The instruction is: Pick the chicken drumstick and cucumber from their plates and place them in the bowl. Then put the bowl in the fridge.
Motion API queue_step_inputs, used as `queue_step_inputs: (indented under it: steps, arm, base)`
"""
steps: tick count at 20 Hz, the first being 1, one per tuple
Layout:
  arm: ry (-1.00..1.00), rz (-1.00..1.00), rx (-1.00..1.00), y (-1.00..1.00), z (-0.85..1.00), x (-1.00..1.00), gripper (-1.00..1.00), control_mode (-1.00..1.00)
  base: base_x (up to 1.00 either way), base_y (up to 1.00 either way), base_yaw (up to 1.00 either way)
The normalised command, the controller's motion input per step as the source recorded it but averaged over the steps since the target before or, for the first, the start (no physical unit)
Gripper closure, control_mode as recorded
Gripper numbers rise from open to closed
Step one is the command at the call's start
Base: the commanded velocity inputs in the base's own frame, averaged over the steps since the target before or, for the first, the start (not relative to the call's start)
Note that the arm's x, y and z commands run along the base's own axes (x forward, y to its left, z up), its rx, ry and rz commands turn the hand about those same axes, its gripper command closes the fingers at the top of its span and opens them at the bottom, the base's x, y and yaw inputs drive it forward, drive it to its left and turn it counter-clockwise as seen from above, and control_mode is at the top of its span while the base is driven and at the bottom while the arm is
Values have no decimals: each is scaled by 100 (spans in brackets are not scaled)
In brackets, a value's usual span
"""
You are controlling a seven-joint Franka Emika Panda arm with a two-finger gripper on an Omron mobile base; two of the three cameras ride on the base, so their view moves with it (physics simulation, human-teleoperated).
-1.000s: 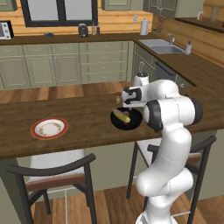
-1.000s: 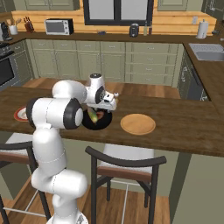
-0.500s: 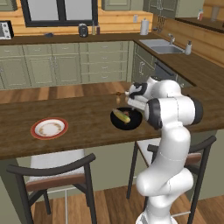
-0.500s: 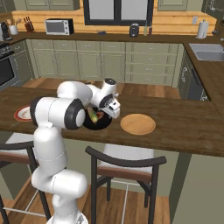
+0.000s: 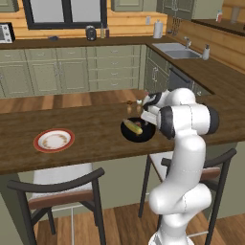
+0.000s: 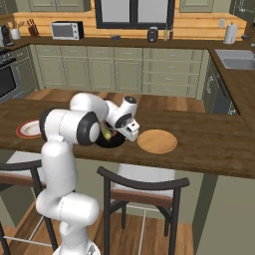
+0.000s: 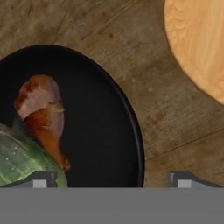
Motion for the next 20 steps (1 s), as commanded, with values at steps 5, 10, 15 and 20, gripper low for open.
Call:
queue_step_inputs:
  steps: [5,10,15,20]
  arm:
    - [0,0,0,1,-48,0,-100,-100]
    - [0,0,0,1,-13,0,-100,-100]
    - [0,0,0,0,-14,0,-100,-100]
    - [0,0,0,6,-13,0,100,-100]
  base:
    - [0,0,0]
    - [0,0,0]
    - [0,0,0]
    - [0,0,0]
